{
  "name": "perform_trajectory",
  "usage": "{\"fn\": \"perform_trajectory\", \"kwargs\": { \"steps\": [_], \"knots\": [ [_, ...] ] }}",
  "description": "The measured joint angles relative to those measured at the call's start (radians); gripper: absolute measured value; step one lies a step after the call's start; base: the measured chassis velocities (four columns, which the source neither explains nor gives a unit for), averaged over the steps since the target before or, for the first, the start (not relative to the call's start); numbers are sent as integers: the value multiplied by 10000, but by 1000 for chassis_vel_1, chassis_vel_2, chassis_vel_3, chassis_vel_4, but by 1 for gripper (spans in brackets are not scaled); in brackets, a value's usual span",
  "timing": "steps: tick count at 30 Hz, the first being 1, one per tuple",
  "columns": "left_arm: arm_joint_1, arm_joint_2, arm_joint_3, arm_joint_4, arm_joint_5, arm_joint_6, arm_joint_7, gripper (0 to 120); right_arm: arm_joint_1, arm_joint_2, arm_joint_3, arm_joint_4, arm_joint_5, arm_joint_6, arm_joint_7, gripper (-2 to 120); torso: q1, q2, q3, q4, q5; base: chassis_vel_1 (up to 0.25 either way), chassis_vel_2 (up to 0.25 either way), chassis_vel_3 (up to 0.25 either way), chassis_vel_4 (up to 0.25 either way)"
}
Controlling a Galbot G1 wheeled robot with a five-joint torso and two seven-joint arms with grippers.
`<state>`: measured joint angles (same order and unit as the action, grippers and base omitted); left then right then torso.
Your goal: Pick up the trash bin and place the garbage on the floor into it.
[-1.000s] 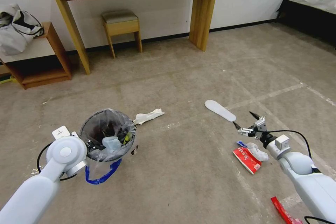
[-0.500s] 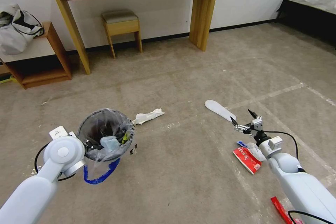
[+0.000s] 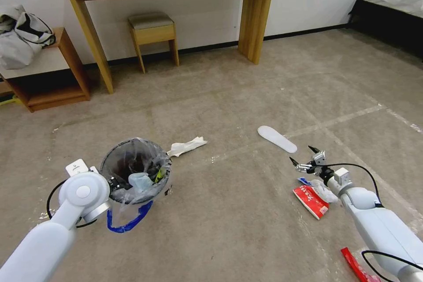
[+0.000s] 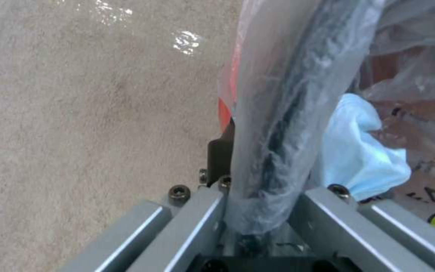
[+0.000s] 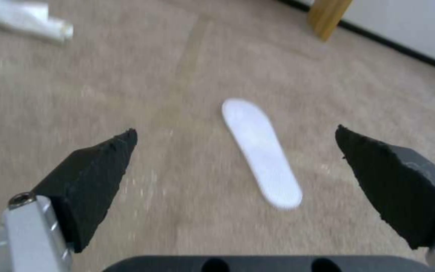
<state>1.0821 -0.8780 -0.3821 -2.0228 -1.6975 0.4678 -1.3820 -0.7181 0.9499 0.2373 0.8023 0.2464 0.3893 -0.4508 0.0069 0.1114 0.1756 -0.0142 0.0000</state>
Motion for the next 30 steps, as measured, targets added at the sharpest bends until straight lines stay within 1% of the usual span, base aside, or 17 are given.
{"fn": "perform_trajectory", "kwargs": {
  "steps": [7, 9, 21, 23, 26, 30],
  "knots": [
    [135, 36, -23, -73, 24, 2, 6, 0, 294, 128, -50, -795, -227, -12, -567, 100, 0, 2, 0, 0, 0, 0, 0, 0, 0],
    [190, 78, -58, -126, 36, 3, 6, 0, 481, 217, -75, -1260, -458, -14, -781, 100, 0, 1, 0, 0, 2, 0, 0, 0, 0],
    [376, 83, -112, -284, 91, -15, -10, 0, 1044, 542, -64, -2800, -1527, -28, -941, 100, 0, 1, 0, -1, 1, 0, 0, 0, 0],
    [425, 85, -115, -340, 102, -21, -25, 0, 1214, 654, -80, -3176, -1730, -251, -904, 100, 0, 1, 0, 1, 0, 0, 0, 0, 0],
    [459, 80, -122, -363, 103, -22, -26, 0, 1255, 682, -124, -3279, -1747, -414, -818, 100, 0, 1, 0, 1, -1, 0, 0, 0, 0],
    [549, 70, -162, -432, 113, -21, -33, 0, 1296, 728, -186, -3490, -1769, -858, -508, 100, 0, 1, -1, 0, 0, 0, 0, 0, 0]
  ]
}}
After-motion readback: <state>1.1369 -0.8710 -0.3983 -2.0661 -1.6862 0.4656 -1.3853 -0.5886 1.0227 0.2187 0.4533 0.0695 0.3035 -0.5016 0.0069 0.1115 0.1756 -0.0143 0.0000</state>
